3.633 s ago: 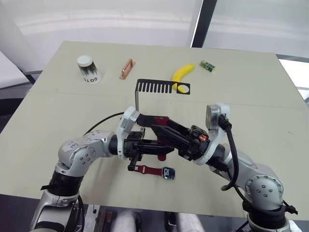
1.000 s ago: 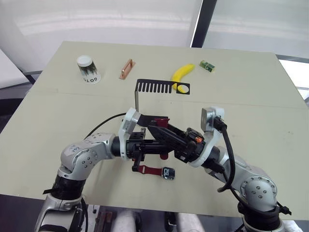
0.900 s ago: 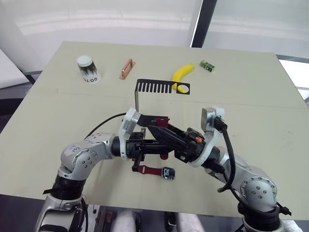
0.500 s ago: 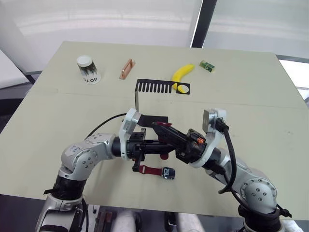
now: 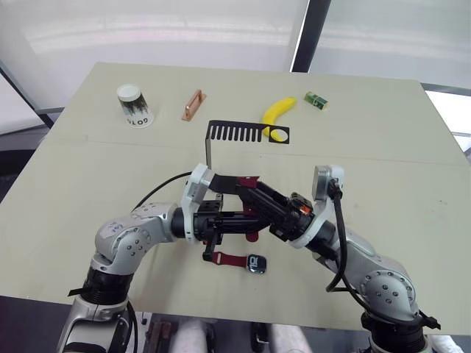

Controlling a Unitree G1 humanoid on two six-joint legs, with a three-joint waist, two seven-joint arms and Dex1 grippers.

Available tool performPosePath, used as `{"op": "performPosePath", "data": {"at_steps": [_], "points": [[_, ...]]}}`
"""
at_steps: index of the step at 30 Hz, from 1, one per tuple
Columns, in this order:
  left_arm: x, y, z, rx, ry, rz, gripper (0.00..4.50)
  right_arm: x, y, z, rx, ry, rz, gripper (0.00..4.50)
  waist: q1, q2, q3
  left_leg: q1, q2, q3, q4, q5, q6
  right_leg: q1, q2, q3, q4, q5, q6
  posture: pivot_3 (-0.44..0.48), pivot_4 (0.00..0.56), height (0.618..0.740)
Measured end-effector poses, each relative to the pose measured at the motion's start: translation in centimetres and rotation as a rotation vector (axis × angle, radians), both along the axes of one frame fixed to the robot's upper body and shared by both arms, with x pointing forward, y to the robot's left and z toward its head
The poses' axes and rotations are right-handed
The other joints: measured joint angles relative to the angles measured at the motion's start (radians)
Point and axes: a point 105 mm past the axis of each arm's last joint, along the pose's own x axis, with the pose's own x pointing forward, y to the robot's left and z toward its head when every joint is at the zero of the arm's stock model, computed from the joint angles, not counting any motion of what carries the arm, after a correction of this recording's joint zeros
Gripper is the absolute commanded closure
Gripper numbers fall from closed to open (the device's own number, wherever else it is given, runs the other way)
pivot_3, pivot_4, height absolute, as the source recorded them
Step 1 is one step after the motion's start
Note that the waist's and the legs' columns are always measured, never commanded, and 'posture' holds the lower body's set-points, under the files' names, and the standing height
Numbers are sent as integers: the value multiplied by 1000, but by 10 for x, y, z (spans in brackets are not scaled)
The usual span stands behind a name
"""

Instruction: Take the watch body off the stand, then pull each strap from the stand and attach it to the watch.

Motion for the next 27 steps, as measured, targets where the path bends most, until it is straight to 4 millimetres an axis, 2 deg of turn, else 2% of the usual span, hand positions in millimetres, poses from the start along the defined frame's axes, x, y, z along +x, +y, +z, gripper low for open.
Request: {"op": "performPosePath", "data": {"at_steps": [17,27], "points": [[0,1,1,-6,-6,4,4500,-4,-2,8,87,8,44,2369,0,0,0,0,0,0,0,0,0,0,0,0,0,0,0,0,150,729],[-1,1,1,-2,-3,2,4500,-5,-2,7,82,10,50,2369,0,0,0,0,0,0,0,0,0,0,0,0,0,0,0,0,150,729]]}}
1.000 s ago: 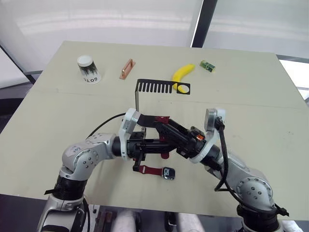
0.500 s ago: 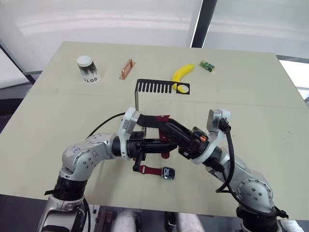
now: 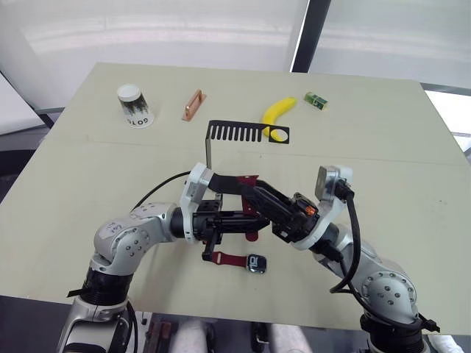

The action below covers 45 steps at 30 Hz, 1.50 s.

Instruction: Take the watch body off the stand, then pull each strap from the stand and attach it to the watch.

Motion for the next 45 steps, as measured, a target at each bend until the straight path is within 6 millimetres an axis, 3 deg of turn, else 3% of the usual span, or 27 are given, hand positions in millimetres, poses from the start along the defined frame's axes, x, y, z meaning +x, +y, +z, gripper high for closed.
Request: {"op": "performPosePath", "data": {"at_steps": [12,17,18,29,32,36,37,39,40,42,45], "points": [[1,0,0,6,3,13,4500,-2,5,2,-15,-8,30,2369,0,0,0,0,0,0,0,0,0,0,0,0,0,0,0,0,150,729],[1,0,0,8,8,10,4500,-3,4,3,-10,-5,42,4334,0,0,0,0,0,0,0,0,0,0,0,0,0,0,0,0,150,729],[1,0,0,8,8,9,4500,-3,4,4,-7,-5,44,4472,0,0,0,0,0,0,0,0,0,0,0,0,0,0,0,0,150,729],[-2,2,-4,-3,14,18,4500,-6,7,1,6,17,65,4472,0,0,0,0,0,0,0,0,0,0,0,0,0,0,0,0,150,729],[-2,3,-5,5,-5,29,3537,-7,8,0,2,17,71,4500,0,0,0,0,0,0,0,0,0,0,0,0,0,0,0,0,150,729],[-3,14,-1,40,-126,36,1668,-13,7,8,-8,-34,73,4500,-1,0,0,0,0,0,0,0,0,0,0,0,1,0,0,0,150,729],[-2,18,0,50,-153,40,947,-14,6,10,-15,-50,64,4500,-1,0,0,0,0,0,0,0,0,0,0,0,1,0,0,0,150,729],[1,29,0,81,-214,59,288,-13,2,10,-72,-92,25,4500,-1,0,0,0,0,0,0,0,0,0,0,0,0,0,0,0,150,729],[4,37,-2,105,-233,80,11,-12,-2,9,-117,-115,0,4500,-1,0,0,0,0,0,0,0,0,0,0,0,0,0,0,0,150,729],[14,58,-9,165,-278,151,11,-7,-15,5,-229,-168,-65,4500,1,0,0,0,0,0,0,0,0,0,0,0,0,0,0,0,150,729],[31,102,-29,307,-340,281,11,-4,-51,1,-417,-269,-217,4500,4,0,0,0,0,0,-2,-1,0,0,0,-1,-2,0,0,0,150,729]]}}
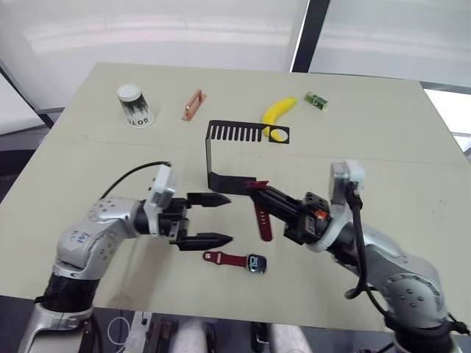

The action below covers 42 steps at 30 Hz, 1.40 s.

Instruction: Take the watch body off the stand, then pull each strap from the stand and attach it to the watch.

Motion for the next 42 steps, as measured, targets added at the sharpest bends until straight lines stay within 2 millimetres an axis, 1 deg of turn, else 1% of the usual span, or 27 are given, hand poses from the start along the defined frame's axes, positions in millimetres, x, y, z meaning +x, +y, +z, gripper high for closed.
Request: {"op": "performPosePath", "data": {"at_steps": [2,3,4,6,8,9,11,12,14,16,18,19,21,23,24,25,26,27,28,30,32,33,35,37,40,42], "points": [[6,28,-16,97,-30,72,11,0,-26,-8,-99,-60,-118,4500,7,0,0,0,0,0,-1,-1,0,0,0,-1,-1,0,0,0,150,729],[9,36,-19,112,-40,96,11,-1,-34,-11,-125,-71,-150,4500,11,0,0,0,0,0,-1,-1,0,-1,0,-1,-1,0,0,0,150,729],[13,49,-22,130,-58,142,11,-4,-46,-17,-176,-91,-201,4500,18,0,0,-1,0,0,-1,-1,1,0,0,-1,-2,0,0,0,150,729],[19,65,-22,136,-90,202,11,-12,-65,-24,-228,-97,-263,4500,23,0,0,-1,0,1,-1,-2,1,0,0,-1,-2,0,1,0,150,729],[23,88,-20,161,-111,280,11,-20,-86,-31,-280,-86,-333,4500,25,-1,0,-1,0,0,0,-2,2,0,0,-1,-3,1,1,0,150,729],[24,99,-18,168,-126,321,11,-25,-101,-33,-320,-89,-380,4500,26,-1,0,-1,0,1,0,-2,3,1,-1,-1,-3,1,2,0,150,729],[26,116,-16,164,-140,385,11,-31,-124,-35,-378,-90,-459,4500,25,-2,-1,0,0,1,0,-3,3,2,-1,-1,-4,1,3,0,150,729],[25,120,-16,168,-148,398,11,-33,-133,-35,-399,-95,-492,4500,25,-2,-1,0,0,2,0,-3,4,2,-1,-1,-4,2,3,0,150,729],[25,129,-21,189,-160,425,11,-43,-158,-34,-428,-106,-594,4500,24,-2,-1,1,0,2,-1,-3,3,2,-1,0,-4,2,3,0,150,729],[25,141,-27,204,-154,468,11,-56,-183,-41,-464,-77,-697,4500,23,-2,-1,1,0,2,-2,-3,3,2,-1,-1,-4,2,3,0,150,729],[26,155,-31,192,-141,537,11,-67,-205,-52,-488,-43,-779,4500,20,-2,-1,1,0,2,-2,-4,2,2,-1,0,-4,2,3,0,150,729],[25,158,-32,188,-135,556,11,-71,-212,-56,-497,-31,-804,4500,18,-2,-1,2,0,3,-2,-4,2,2,-1,0,-4,2,3,0,150,729],[24,158,-34,190,-131,550,11,-75,-220,-62,-508,-21,-825,4500,15,-2,-1,2,0,4,-2,-4,2,2,-2,0,-4,2,3,0,150,729],[20,154,-35,193,-128,524,11,-75,-222,-62,-506,-26,-832,4500,13,-2,-1,3,0,4,-2,-4,2,2,-2,1,-3,2,3,0,150,729],[17,144,-35,179,-128,482,11,-73,-222,-59,-496,-42,-831,4500,13,-2,-1,3,0,4,-2,-5,1,2,-2,2,-1,2,3,0,150,729],[17,139,-34,175,-132,464,11,-72,-221,-59,-492,-47,-830,4500,14,-2,-1,3,0,4,-2,-5,1,2,-2,2,-1,2,3,0,150,729],[15,126,-34,161,-139,406,11,-68,-218,-54,-483,-73,-811,4500,17,-2,-1,4,0,4,-1,-5,1,1,-2,2,0,1,2,0,150,729],[13,119,-33,159,-141,374,11,-65,-215,-53,-481,-84,-794,4500,16,-2,-1,4,0,4,-1,-5,0,1,-2,2,1,1,2,0,150,729],[10,108,-34,162,-143,316,11,-63,-212,-52,-476,-93,-771,4500,17,-2,-1,4,0,4,-1,-5,0,1,-2,1,1,1,2,0,150,729],[4,92,-35,165,-146,241,11,-58,-202,-55,-463,-99,-718,4500,18,-2,-1,4,0,4,-1,-4,0,1,-2,1,2,1,1,0,150,729],[-1,77,-35,177,-148,173,11,-50,-193,-53,-445,-128,-682,4500,16,-2,-1,4,0,4,0,-4,0,1,-2,1,2,1,1,0,150,729],[-3,64,-33,178,-161,129,11,-44,-184,-51,-435,-150,-646,4500,17,-2,-1,4,0,4,0,-4,0,1,-2,2,2,1,1,0,150,729],[-8,36,-29,164,-194,38,11,-37,-158,-44,-430,-197,-547,4500,18,-1,-1,4,0,4,1,-4,0,1,-2,2,3,1,1,0,150,729],[-15,15,-31,169,-212,-47,11,-36,-135,-40,-428,-229,-459,4500,19,-1,-1,4,0,4,1,-4,0,1,-1,2,4,1,1,0,150,729],[-22,0,-42,232,-218,-109,11,-36,-111,-45,-422,-227,-369,4500,19,-1,-1,3,0,4,1,-3,-1,1,0,1,4,1,1,0,150,729],[-23,-8,-46,231,-223,-117,11,-35,-103,-47,-422,-221,-340,4500,20,-1,-1,3,0,4,2,-3,0,1,-1,1,4,1,1,0,150,729]]}}
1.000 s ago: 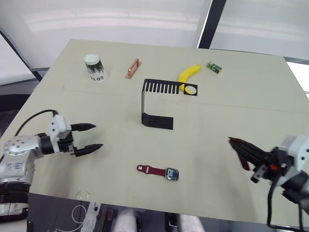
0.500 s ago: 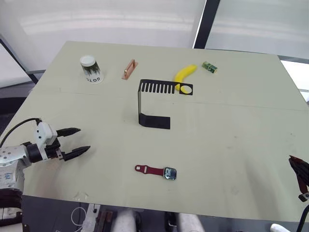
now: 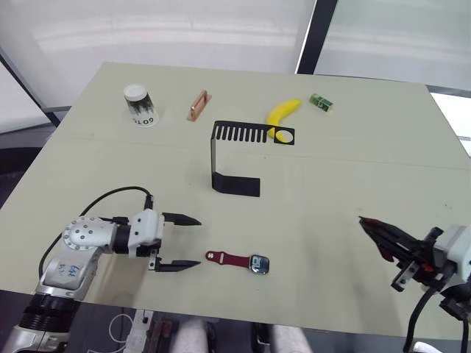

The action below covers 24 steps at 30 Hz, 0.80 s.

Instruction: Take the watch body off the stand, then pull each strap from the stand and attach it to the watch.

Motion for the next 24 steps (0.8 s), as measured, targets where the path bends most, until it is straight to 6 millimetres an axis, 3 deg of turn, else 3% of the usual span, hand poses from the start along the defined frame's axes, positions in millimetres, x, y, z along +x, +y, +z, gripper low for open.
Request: {"op": "performPosePath", "data": {"at_steps": [6,16,24], "points": [[-5,-43,-15,-38,23,-69,11,-2,29,-1,-18,18,92,4500,1,0,0,-1,0,-1,2,0,1,0,0,0,1,0,0,0,150,729],[-1,-96,-35,5,-46,-134,11,-5,40,-6,-26,51,108,4500,2,0,0,-2,1,-1,11,-1,3,1,0,0,5,0,0,0,150,729],[1,-113,-38,8,-21,-108,11,0,40,-3,-2,65,77,4500,2,0,0,-1,1,-1,12,-2,4,1,0,0,5,0,0,0,150,729]]}}
